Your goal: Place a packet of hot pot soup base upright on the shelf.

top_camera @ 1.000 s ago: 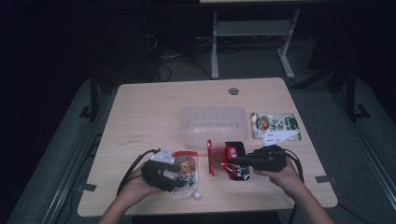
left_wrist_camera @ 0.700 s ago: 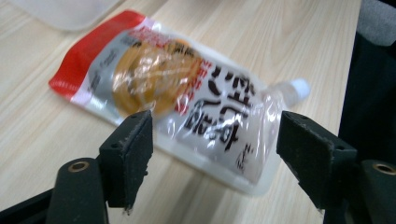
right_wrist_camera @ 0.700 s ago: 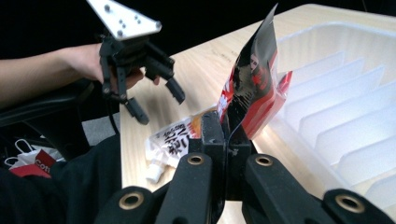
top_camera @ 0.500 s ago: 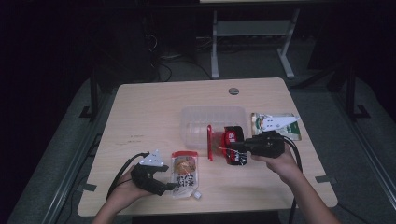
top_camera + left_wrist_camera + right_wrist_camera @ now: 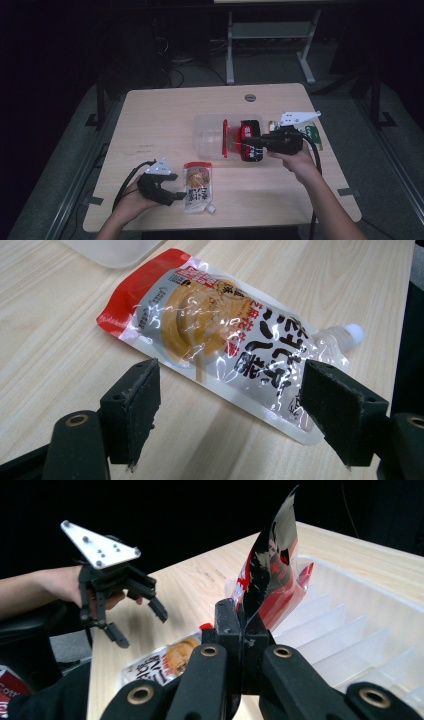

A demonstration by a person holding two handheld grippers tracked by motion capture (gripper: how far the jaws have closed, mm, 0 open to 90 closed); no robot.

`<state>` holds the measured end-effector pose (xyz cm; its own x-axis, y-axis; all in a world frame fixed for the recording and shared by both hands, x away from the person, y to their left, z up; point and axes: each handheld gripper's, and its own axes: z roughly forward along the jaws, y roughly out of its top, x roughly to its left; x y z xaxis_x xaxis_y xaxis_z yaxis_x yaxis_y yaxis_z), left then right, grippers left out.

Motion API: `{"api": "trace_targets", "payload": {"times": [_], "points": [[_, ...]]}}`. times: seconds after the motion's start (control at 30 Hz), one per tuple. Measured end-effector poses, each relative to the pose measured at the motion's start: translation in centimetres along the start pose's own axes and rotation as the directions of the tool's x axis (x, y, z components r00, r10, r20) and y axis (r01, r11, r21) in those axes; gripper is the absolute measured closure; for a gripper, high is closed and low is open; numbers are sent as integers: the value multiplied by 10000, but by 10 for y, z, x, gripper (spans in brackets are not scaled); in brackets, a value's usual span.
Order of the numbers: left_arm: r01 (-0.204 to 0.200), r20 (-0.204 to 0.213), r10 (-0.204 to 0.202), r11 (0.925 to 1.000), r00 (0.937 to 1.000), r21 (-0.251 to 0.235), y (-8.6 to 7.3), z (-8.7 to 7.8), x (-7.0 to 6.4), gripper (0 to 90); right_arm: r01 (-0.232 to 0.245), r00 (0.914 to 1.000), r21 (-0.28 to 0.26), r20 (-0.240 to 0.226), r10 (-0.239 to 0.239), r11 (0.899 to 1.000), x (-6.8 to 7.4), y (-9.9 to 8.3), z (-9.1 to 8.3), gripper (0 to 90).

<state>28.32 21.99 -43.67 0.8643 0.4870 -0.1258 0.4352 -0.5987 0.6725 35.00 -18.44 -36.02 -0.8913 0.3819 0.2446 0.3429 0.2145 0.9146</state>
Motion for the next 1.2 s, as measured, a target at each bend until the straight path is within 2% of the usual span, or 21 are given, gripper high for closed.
{"api": "trace_targets", "payload": {"times": [0.37,0.83,1.2], "points": [[43,-2,-43,10000,10000,-23,0,0,1,240,-142,9987,72,481,138,9999,-22,10,9,900],[80,4,-80,10000,10000,7,-1,0,2,240,-381,9975,263,612,365,9989,-32,7,25,900],[188,72,-189,9998,9998,72,-1,1,2,240,-610,9957,187,709,595,9980,-39,5,33,900]]}}
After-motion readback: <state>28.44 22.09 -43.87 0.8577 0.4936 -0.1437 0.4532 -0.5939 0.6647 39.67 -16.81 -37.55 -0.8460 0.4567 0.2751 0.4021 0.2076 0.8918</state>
